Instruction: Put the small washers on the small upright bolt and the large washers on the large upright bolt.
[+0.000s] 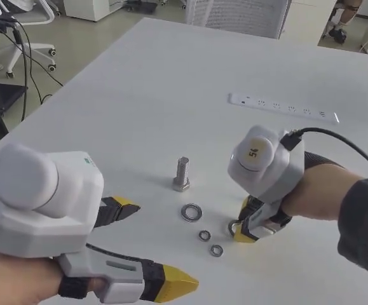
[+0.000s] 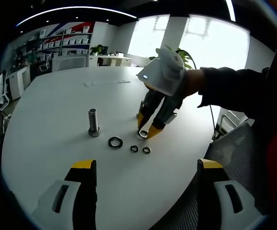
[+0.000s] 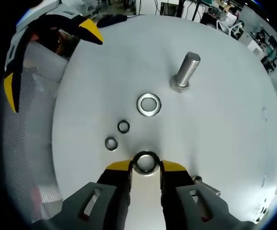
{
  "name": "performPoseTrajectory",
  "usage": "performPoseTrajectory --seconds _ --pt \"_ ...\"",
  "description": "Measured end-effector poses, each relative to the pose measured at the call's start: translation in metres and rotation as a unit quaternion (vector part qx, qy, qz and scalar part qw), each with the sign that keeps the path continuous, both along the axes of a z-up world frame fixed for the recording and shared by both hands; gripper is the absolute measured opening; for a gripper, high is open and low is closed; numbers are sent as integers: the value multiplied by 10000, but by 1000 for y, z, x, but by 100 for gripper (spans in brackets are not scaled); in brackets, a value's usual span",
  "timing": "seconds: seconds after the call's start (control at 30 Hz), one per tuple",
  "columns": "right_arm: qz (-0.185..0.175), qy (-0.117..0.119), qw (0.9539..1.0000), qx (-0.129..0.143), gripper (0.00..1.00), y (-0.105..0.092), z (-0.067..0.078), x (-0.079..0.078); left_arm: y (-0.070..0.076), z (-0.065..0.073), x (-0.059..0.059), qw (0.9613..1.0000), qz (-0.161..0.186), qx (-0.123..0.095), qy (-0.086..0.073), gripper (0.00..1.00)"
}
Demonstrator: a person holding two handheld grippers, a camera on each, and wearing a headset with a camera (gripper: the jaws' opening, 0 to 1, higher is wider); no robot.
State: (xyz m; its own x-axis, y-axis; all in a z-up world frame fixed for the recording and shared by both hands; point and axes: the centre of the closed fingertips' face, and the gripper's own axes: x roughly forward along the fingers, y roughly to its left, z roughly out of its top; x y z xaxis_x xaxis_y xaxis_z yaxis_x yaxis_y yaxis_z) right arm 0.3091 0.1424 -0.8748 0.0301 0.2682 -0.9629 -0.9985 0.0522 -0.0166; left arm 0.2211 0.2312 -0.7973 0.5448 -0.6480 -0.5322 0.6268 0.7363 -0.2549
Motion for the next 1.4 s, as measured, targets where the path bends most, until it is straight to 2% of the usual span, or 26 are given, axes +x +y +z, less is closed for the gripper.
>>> performPoseTrajectory --seconds 0.43,0.7,1.03,1.4 --pt "32 -52 10000 -14 23 2 6 4 0 2 1 10000 13 -26 -30 86" --pt "94 -125 9999 -11 23 7 18 6 0 2 2 10000 19 -37 -51 86" --pt "228 -225 9995 -29 23 13 41 8 0 5 3 9999 22 -48 -110 86" --pt "458 -449 9979 29 23 31 74 22 0 8 3 9998 28 -91 -159 86"
